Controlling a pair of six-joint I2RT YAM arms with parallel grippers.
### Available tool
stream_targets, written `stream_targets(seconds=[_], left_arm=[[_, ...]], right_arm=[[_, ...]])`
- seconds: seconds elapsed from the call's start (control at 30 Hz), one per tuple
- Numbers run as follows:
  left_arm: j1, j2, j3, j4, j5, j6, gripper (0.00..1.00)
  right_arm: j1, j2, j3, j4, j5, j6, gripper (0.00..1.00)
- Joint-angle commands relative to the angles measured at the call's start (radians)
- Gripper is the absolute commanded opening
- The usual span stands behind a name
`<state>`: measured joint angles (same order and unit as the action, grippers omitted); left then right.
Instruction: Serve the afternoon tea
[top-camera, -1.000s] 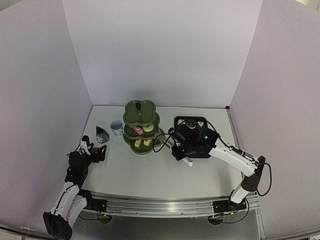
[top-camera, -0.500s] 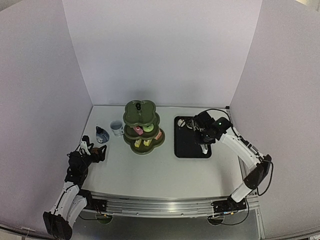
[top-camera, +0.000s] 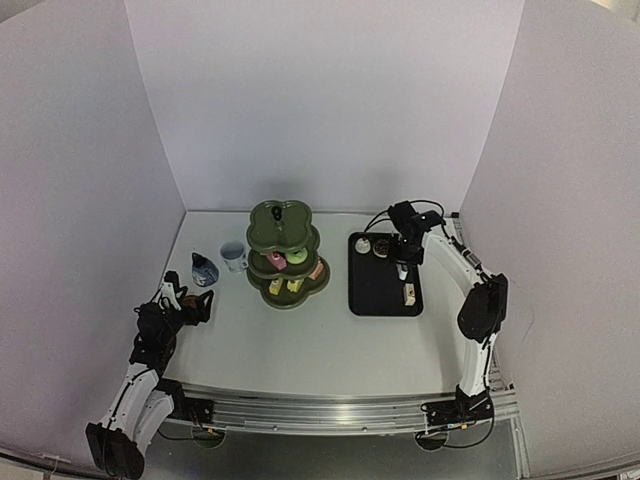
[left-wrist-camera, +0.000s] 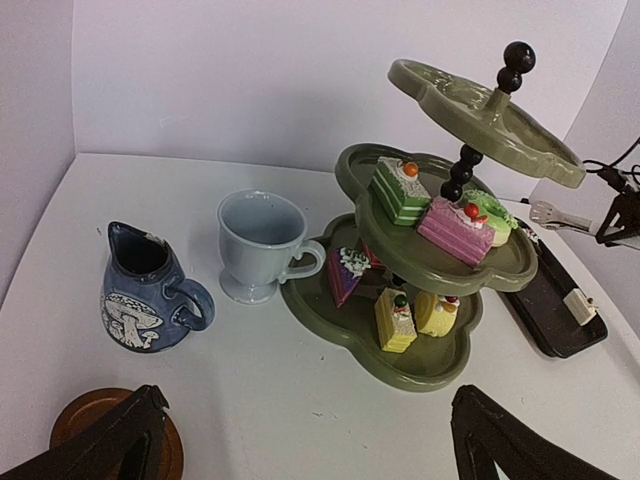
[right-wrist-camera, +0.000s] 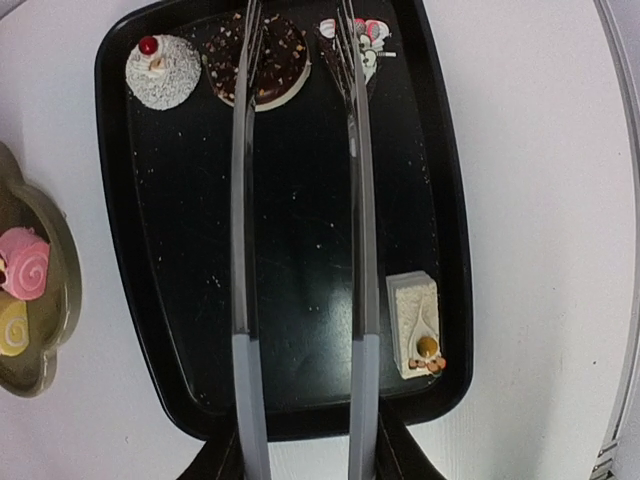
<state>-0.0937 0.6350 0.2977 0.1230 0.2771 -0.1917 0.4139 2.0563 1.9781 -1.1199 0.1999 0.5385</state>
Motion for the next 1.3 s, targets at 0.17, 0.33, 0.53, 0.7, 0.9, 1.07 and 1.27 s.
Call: stream_targets(seconds=[0.17,0.33,0.53,0.7,0.9,1.07,1.27], left_arm=[[-0.004,-0.013,-0.003,0.029,0.004,-0.006,1.00],[-0.004,-0.008,-0.005,0.032,0.010,-0.011,1.00],[-0.004,-0.009,-0.007,0.032,0.008,-0.008,1.00],[-0.005,-0.001,-0.006,0.036,0.008,-0.009,1.00],[-0.004,0.005,-0.007,0.038,0.011,-0.013,1.00],[-0.004,0.001,-0.007,0.038,0.011,-0.012,1.00],[-0.004,-0.003,-0.008,0.036,0.007,-0.011,1.00]], right_arm=[[-0.021,0.098,0.078,0.020,-0.056,0.033,0.35],[-0.027,0.120,0.075,0.028,-0.071,0.044,0.36],[-0.031,0.106,0.068,0.039,-0.082,0.059,0.35],[-0.031,0.069,0.054,0.041,-0.109,0.078,0.35],[-0.030,0.038,0.020,0.078,-0.162,0.122,0.34],[-0.031,0.033,0.033,0.085,-0.133,0.133,0.34],[-0.025,0.021,0.002,0.086,-0.142,0.157,0.33]])
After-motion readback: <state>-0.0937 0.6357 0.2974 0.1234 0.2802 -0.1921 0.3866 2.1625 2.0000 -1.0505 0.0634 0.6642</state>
